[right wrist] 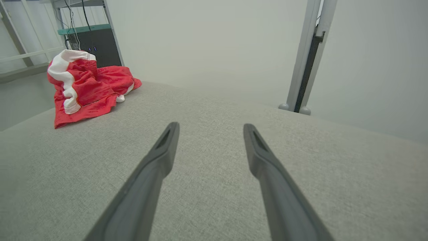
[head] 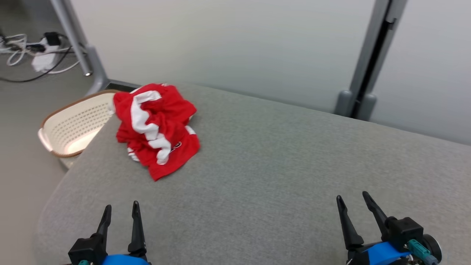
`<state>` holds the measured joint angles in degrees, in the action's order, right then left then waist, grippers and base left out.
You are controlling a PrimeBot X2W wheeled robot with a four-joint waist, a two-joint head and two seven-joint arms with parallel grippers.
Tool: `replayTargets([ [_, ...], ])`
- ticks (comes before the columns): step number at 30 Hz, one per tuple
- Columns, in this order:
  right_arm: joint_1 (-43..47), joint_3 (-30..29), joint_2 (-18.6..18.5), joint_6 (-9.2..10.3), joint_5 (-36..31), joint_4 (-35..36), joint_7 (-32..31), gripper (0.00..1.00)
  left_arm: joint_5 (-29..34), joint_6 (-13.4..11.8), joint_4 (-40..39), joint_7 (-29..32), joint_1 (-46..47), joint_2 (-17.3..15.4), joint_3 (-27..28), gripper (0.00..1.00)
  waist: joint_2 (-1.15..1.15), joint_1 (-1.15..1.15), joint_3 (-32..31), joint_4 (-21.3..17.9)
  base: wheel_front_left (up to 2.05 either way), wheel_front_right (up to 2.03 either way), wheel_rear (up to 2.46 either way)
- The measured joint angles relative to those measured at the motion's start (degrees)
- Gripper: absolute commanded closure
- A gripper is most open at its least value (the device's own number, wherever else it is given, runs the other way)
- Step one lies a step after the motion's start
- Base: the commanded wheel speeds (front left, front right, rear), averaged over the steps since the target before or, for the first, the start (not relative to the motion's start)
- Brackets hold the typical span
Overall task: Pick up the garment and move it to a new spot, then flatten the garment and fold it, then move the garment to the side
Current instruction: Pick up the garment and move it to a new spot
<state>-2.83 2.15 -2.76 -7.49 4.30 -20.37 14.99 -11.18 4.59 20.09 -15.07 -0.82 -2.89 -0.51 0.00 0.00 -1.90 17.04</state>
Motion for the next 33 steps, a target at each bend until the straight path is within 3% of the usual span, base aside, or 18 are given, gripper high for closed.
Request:
replayTargets([
  [5,0.00,1.21,0.01,0.00,0.32,-0.26,0.02,0.00,0.10,0.29,-0.21,0.00,-0.27,0.00,0.89,0.00,0.00,0.00,0.55,3.59,0.00,0.00,0.00],
  [11,-0.01,1.40,0.01,0.00,0.23,-0.45,0.02,0.00,0.08,0.48,-0.65,0.00,-0.33,0.01,1.16,0.00,0.00,0.00,1.57,5.16,0.00,0.00,0.00],
  [25,-1.49,-0.27,-0.01,0.00,-2.19,1.40,0.03,0.00,-0.34,-0.53,-5.31,0.00,0.86,-0.18,5.12,0.00,0.00,0.00,6.28,1.30,0.00,0.00,0.00],
  [28,-2.55,-0.67,0.01,0.00,-2.92,2.29,0.03,0.00,-0.18,-0.59,-7.57,0.00,4.99,-2.15,7.66,0.00,0.00,0.00,8.21,0.20,0.00,0.00,0.00],
  [33,-4.38,-1.00,0.01,0.00,-4.78,3.45,0.03,0.00,0.78,-0.16,-9.38,0.79,16.84,-9.31,9.82,0.00,0.00,0.01,11.53,-1.62,0.00,0.00,0.00],
])
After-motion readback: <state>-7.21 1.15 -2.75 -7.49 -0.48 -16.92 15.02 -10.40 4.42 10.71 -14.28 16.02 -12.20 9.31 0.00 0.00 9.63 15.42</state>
